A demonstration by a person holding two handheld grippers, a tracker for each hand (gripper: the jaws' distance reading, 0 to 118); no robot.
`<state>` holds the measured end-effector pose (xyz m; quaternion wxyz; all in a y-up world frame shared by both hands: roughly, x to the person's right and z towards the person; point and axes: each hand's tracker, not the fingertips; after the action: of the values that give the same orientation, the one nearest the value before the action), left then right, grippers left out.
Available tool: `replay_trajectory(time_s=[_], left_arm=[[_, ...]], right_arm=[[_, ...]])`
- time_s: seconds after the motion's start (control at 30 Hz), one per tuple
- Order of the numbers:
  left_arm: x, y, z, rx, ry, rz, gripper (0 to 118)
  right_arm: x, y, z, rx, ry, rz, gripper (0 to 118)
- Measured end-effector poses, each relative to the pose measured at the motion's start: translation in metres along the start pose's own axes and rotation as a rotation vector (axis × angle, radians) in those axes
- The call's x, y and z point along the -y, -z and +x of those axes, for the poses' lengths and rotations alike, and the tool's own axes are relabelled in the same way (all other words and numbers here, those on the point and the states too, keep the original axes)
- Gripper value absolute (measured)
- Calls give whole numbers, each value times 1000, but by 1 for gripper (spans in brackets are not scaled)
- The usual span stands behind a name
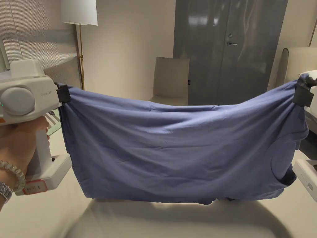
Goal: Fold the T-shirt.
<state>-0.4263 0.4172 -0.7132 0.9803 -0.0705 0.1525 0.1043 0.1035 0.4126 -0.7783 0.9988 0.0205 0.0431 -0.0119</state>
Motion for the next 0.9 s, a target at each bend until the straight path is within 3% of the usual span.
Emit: replay_trajectory(time_s=[0.5,0.63,0.9], left_arm=[[159,-129,-53,4,28,-349,6],[206,-152,-67,-16,29,-454,6],[264,-183,-92,-49,3,-599,6]], right_arm=[[134,-173,21,-21,45,-305,4],[168,-208,20,-7,5,-410,4],[225,-252,27,-2,5,-655,4]])
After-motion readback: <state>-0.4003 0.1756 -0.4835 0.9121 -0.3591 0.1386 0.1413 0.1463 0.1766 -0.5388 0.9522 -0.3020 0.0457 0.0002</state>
